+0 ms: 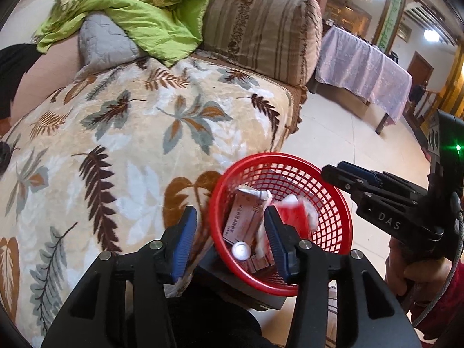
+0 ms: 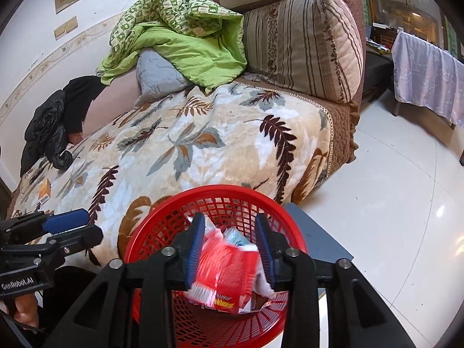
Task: Collect trash
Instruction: 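Move both grippers back over the bed toward the orange box and black bag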
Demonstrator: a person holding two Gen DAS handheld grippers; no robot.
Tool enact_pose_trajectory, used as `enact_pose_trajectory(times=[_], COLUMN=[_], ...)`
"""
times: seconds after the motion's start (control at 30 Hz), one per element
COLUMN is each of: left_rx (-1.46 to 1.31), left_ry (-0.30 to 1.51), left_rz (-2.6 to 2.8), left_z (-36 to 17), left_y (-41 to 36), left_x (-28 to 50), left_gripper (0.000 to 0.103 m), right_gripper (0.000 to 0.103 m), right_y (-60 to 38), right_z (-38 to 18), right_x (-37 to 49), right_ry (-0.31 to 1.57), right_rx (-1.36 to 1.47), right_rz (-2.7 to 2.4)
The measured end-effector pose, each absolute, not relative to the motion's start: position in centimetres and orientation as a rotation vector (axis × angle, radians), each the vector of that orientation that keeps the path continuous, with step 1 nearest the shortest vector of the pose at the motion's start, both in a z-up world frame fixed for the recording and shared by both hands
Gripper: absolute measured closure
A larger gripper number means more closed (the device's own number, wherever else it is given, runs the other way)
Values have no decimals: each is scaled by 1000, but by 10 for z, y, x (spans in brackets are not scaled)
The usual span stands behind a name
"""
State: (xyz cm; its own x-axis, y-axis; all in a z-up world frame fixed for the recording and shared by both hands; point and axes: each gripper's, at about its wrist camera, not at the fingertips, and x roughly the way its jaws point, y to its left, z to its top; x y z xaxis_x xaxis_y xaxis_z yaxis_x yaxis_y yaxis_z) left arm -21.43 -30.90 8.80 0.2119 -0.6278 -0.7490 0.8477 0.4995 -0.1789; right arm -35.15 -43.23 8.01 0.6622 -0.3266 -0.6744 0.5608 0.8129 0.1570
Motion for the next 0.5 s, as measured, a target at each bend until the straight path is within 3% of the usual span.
enact_pose_trajectory(times=[0.27,0.5], left_rx=[250,262], left_ry=[852,772], left_rz=[-965,-803], left_z=[98,103], left_y=[-284,-257], left_x=[-196,-184], left_gripper=[48,34], right_gripper=[62,44], right_y=[-422,-401], right_z=[88,95], right_x=[-338,-316], right_ry=[675,671], right_rx=[377,347], right_rz=[-474,-428])
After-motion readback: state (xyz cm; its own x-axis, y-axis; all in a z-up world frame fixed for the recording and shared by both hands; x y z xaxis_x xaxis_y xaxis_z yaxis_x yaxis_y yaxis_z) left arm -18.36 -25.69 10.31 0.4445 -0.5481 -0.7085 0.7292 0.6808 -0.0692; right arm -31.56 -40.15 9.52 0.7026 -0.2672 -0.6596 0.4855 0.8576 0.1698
